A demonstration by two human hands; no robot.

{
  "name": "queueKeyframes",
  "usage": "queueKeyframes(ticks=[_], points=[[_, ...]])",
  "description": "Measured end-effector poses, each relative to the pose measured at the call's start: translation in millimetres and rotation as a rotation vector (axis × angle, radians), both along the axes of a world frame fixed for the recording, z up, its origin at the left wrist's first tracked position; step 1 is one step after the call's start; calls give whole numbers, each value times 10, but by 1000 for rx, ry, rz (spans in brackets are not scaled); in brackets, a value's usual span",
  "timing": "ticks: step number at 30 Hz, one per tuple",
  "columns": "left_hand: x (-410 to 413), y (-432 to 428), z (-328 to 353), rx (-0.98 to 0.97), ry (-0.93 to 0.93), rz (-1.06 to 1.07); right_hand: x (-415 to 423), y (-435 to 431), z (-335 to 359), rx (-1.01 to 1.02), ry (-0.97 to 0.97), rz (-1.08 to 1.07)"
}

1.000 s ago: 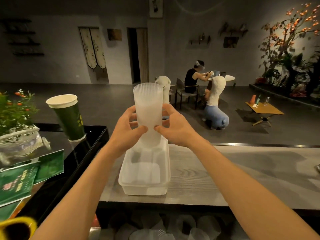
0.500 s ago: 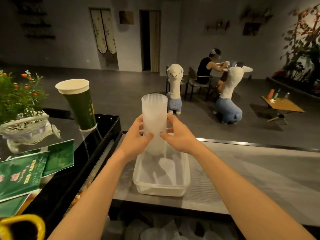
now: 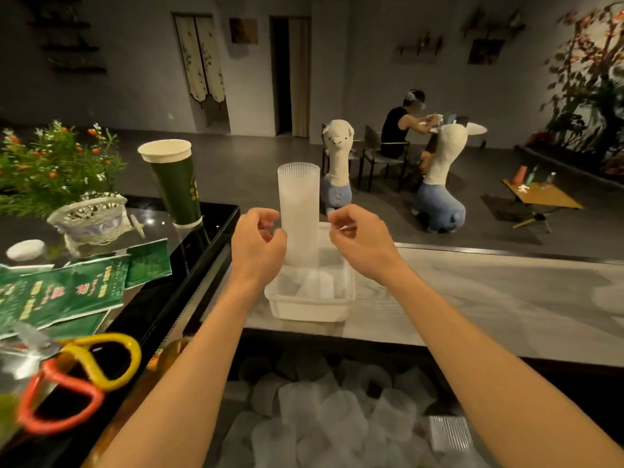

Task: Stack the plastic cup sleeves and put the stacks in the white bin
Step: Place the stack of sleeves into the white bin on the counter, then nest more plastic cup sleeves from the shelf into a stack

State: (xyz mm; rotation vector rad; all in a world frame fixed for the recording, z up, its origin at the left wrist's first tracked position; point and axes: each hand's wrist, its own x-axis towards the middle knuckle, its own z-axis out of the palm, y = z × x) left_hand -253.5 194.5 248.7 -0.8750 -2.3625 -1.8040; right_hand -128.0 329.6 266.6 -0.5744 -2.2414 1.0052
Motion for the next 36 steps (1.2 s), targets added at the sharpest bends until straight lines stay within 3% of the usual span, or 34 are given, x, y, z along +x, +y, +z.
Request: queueKeyframes(ticks=[4,9,14,18,25,36], points=[[466,-334,15,-35,19,-213,497,-309,24,-141,-74,174],[913,-661,-292,-215,-162,-513,1028,-510,-365,-309,-444,385],[1133,-776,-1052,-567,-254,-489,1321,-565,-1145,-310,-542,164],[1257,-844,-1581,-683,-373,-438,1377,-700,-1618,-289,-597,30],[1446,-826,-1828,-640,-394,-396,1312,-899,-1969,-340,-712,9],[1539,-826,-1889,-406,-606,-278,1305,-1026,-2028,-363,-522,-29]])
